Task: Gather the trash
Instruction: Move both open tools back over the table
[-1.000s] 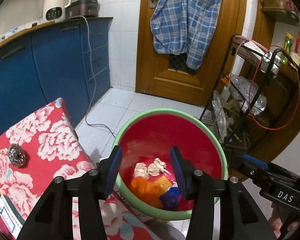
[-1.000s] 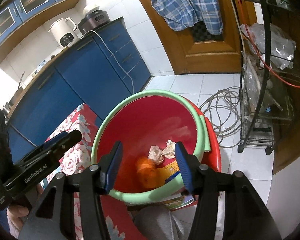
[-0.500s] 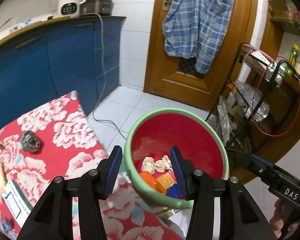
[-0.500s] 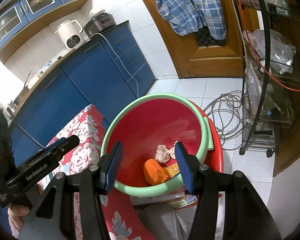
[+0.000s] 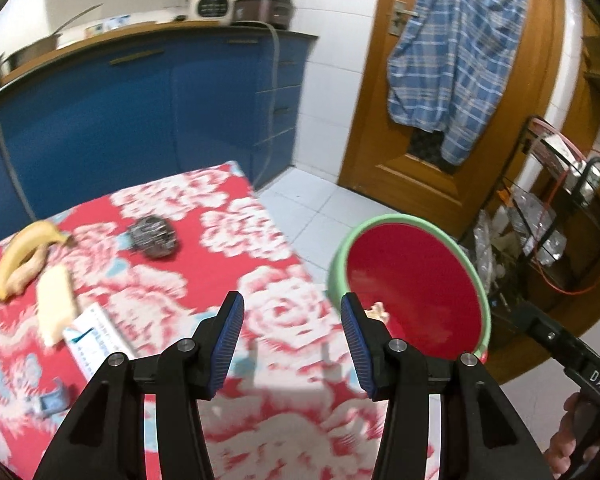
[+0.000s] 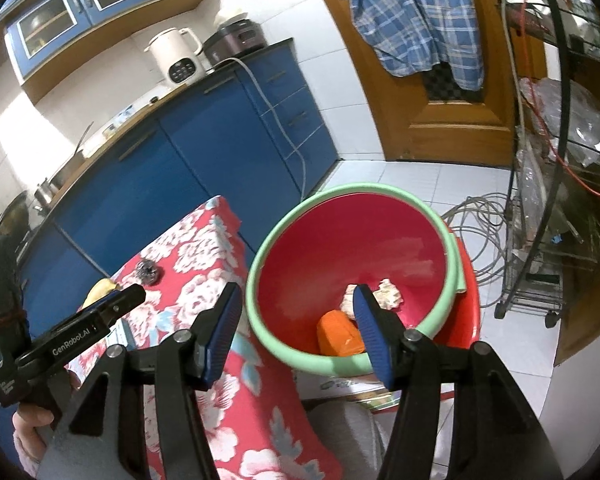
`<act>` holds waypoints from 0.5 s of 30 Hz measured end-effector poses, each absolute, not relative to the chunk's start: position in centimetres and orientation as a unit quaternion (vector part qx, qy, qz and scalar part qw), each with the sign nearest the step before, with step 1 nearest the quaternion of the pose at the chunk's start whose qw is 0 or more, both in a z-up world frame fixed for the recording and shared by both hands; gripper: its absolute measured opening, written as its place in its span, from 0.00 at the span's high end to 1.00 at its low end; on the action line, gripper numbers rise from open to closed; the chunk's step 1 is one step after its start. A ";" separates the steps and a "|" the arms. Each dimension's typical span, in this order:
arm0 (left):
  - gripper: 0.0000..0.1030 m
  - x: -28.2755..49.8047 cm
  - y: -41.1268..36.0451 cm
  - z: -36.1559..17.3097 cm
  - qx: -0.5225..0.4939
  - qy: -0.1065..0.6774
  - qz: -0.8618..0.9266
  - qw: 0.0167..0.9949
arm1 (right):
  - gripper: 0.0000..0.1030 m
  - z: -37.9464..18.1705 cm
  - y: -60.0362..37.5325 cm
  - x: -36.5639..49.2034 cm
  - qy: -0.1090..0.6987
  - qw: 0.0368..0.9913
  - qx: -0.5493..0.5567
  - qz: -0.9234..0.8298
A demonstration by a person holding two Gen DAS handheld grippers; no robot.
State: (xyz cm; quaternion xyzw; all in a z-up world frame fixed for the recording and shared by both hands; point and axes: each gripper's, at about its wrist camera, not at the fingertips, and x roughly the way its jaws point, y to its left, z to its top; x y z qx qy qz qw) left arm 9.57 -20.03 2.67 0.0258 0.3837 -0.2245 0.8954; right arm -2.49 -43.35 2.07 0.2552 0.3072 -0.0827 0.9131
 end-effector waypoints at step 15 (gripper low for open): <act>0.49 9.1 -10.4 1.3 -0.024 0.405 -0.138 0.903 | 0.40 2.7 -38.0 -1.0 0.322 0.919 0.224 -0.035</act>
